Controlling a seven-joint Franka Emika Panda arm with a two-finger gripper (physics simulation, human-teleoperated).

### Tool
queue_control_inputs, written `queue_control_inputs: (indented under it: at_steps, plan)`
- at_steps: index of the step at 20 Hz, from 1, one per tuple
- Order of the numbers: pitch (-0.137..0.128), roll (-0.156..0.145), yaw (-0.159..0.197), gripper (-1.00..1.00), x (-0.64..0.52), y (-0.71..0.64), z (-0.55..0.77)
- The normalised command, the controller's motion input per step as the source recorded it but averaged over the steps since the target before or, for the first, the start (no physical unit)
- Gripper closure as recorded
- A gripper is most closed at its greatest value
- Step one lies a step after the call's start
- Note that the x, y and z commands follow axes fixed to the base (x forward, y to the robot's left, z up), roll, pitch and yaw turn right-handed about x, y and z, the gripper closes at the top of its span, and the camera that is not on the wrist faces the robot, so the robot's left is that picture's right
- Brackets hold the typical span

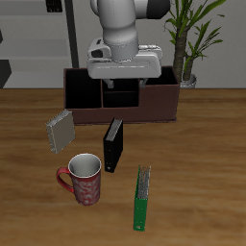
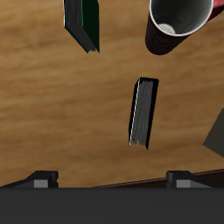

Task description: Place the green book into the back desk caddy's front compartment

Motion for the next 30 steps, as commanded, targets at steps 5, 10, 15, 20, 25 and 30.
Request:
queue_control_inputs:
  at_steps: [5,10,15,20,25,30]
  plan:
    - [-0.085,0.005,0.083,-1.0,0.34,0.11,0.16]
    - [-0.006,0.008,-0.03,-1.0,0.36,0.08,0.16]
    - [-0.032,-0.052,-0.008,-1.0,0.53,0.18,0.12]
    - [-0.031,-0.045,-0.008,-1.0,0.42,0.04,0.07]
    - [-0.004,-0.056,-0.04,-1.0,0.5,0.03,-0.01]
    - [-0.013,-0.064,-0.005,-1.0,0.37,0.03,-0.03]
